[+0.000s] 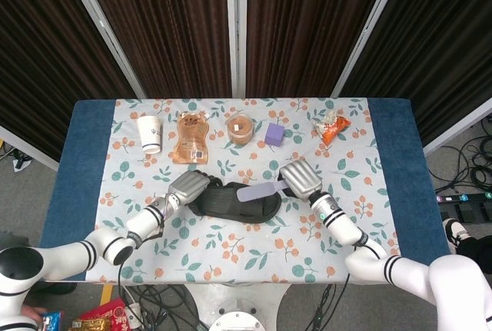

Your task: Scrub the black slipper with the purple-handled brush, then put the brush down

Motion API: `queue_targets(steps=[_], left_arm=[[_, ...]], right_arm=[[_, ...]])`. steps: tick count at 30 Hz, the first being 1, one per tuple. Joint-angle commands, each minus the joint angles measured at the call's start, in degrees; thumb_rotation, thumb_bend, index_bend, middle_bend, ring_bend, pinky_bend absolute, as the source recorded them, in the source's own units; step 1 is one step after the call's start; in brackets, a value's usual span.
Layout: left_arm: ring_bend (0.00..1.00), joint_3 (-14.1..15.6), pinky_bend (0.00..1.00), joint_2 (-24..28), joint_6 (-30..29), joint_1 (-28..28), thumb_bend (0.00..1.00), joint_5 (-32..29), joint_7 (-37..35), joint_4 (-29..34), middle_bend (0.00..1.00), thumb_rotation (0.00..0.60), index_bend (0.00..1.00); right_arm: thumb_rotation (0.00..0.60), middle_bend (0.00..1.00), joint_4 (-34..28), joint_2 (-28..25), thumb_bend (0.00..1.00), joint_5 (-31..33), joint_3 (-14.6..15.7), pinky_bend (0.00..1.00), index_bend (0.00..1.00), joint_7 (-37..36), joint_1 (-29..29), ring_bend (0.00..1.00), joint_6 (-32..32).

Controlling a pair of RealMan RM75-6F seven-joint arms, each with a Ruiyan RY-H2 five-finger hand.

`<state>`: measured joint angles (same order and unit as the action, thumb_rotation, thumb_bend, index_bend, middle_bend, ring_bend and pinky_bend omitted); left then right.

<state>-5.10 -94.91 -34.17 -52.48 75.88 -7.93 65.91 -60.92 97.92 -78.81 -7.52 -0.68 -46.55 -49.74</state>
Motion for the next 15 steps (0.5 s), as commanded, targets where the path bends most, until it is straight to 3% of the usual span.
queue_targets(steps=[1,7,15], left_arm=[[0.31,-0.1,0.26,0.1,0.3,-0.2,0.16,-0.2,-0.2,0.1,0.46,0.600,0.37],[0.31,-0.1,0.26,0.3,0.7,-0.5,0.16,0.0,-0.8,0.4,0.46,0.600,0.37],[0.31,-0.1,0.26,0.2,1.0,-0.8,0.16,0.3,-1.5,-0.1,0.46,0.600,0.37]], right_arm=[[0.600,1.00,2.7,1.8,0.79,0.2,-0.3,1.00,1.00,0.2,-1.0,1.00,1.1],[0.600,1.00,5.3,3.4,0.79,-1.3,2.0,1.00,1.00,0.1,-2.2,1.00,4.9],[0.600,1.00,-0.7,-2.3,0.79,-6.6,6.4,1.00,1.00,-5.4,-1.3,1.00,4.7]])
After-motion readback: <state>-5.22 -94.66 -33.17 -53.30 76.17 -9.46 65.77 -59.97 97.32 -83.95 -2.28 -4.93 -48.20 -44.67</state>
